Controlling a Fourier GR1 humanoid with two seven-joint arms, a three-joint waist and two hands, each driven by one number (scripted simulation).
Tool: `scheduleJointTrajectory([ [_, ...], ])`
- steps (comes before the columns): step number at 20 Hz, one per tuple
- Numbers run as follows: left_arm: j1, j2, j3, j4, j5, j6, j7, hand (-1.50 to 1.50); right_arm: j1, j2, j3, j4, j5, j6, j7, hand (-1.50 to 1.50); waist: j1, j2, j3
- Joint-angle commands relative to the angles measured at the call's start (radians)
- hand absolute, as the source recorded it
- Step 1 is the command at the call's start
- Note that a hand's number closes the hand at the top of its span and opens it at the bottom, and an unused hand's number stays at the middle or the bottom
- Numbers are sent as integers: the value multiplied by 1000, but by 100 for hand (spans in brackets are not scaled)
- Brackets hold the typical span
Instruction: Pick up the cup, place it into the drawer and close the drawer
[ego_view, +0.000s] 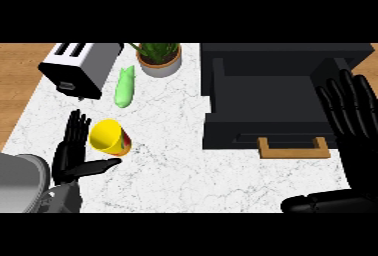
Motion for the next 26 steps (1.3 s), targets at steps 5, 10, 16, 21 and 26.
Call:
scheduleJointTrajectory([
  [5,-62,4,4,196,-13,9,-121,-150,-39,-4,-5,-25,-15,-19,68,-150,0,0,0],
  [10,-168,41,31,406,-14,-33,-216,-150,20,9,12,23,25,18,-45,-150,-3,1,0],
  [16,-188,38,24,430,-2,-55,-242,-150,16,18,23,-51,11,-7,18,-150,-2,0,0],
  [21,-244,37,32,521,7,-83,-266,-150,-37,0,8,-24,-6,0,40,-150,-6,2,-1],
  [26,-266,33,45,615,16,-129,-342,-150,-39,-17,-20,40,-22,34,-8,-150,-9,4,-1],
])
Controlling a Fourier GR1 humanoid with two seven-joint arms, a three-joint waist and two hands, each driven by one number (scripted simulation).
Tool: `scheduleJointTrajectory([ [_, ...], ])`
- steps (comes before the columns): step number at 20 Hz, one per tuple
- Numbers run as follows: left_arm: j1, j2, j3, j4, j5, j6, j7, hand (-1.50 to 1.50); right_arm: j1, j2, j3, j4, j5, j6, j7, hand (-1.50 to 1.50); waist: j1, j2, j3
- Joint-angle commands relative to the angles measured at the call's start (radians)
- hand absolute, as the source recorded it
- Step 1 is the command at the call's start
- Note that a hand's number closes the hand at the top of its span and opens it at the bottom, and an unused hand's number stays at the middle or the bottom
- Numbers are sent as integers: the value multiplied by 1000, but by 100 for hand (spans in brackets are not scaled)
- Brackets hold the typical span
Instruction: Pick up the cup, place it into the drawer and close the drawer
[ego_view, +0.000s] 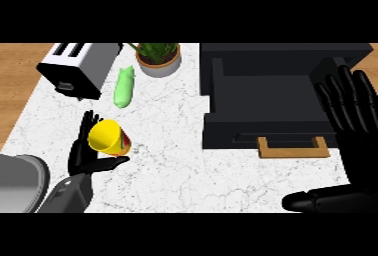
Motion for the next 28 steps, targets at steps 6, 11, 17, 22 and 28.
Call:
scheduleJointTrajectory([
  [6,-68,35,16,144,17,-186,-47,-150,-47,-8,-23,65,-12,5,-12,-150,-5,4,-1],
  [11,-36,3,0,101,23,-248,-83,150,6,-6,-17,-28,-36,2,31,-150,-2,1,0],
  [17,-82,-2,-1,87,10,-198,-155,150,-58,-8,-8,-12,-6,-23,65,-150,-4,4,-1],
  [22,-44,-33,-4,46,5,-118,-214,150,-37,40,65,-43,74,-69,64,-150,3,0,-1],
  [28,71,-55,-11,-78,15,-52,-249,150,8,15,23,-22,37,-21,16,-150,13,-4,1],
])
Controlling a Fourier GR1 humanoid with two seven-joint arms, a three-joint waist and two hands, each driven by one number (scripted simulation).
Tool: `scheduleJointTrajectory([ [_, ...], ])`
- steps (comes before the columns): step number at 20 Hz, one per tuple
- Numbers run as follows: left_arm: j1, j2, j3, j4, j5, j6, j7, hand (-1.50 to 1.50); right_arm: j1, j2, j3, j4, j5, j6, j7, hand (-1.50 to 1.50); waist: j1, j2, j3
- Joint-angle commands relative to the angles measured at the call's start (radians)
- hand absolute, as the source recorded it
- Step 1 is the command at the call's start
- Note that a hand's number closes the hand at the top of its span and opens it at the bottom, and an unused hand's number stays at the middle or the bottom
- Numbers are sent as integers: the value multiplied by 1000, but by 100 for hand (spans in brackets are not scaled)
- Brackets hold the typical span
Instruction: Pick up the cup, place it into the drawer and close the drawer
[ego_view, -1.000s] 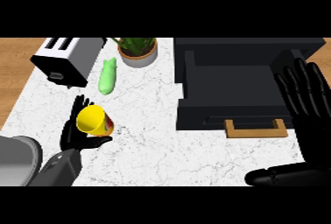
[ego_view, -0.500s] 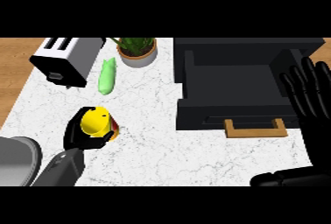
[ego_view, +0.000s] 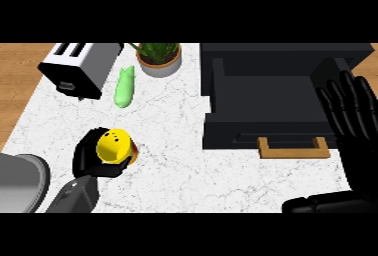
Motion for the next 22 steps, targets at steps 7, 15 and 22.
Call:
scheduleJointTrajectory([
  [7,23,-10,-26,-239,50,-79,-1,150,29,-1,13,-91,-14,-7,61,-150,5,-8,1],
  [15,88,-59,-164,-627,57,-46,269,150,-27,2,0,31,21,-12,7,-150,15,-4,1],
  [22,68,-129,-232,-961,116,111,587,150,-53,-45,-64,-13,-56,-1,92,-150,8,-4,1],
])
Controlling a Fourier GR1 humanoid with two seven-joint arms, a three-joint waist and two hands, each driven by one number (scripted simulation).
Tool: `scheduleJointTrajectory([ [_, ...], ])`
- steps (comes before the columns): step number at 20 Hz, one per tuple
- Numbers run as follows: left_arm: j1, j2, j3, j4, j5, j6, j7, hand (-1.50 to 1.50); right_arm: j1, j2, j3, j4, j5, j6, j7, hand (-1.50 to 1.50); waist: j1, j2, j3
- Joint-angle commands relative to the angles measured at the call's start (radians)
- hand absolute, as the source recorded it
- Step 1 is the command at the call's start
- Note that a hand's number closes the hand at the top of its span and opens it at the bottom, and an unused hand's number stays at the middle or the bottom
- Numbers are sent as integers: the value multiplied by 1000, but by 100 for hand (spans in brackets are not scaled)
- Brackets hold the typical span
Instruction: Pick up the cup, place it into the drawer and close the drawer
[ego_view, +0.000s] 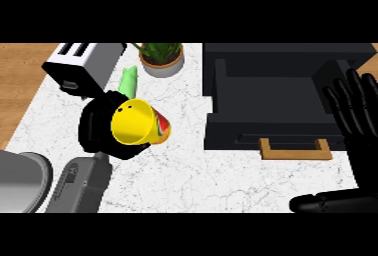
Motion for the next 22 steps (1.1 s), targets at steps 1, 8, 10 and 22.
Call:
scheduleJointTrajectory([
  [1,-81,-31,-33,-149,27,112,163,150,-38,10,-2,83,23,-1,-59,-150,-2,3,0],
  [8,-246,-33,-49,-141,-34,209,269,150,-78,-8,-13,46,18,-23,18,-150,-11,6,-1],
  [10,-281,-33,-103,-214,-37,308,358,150,-25,7,8,40,22,4,-44,-150,-11,4,-1],
  [22,-585,-33,-131,8,-80,429,443,150,0,-15,-18,-21,-27,14,20,-150,-19,5,-1],
])
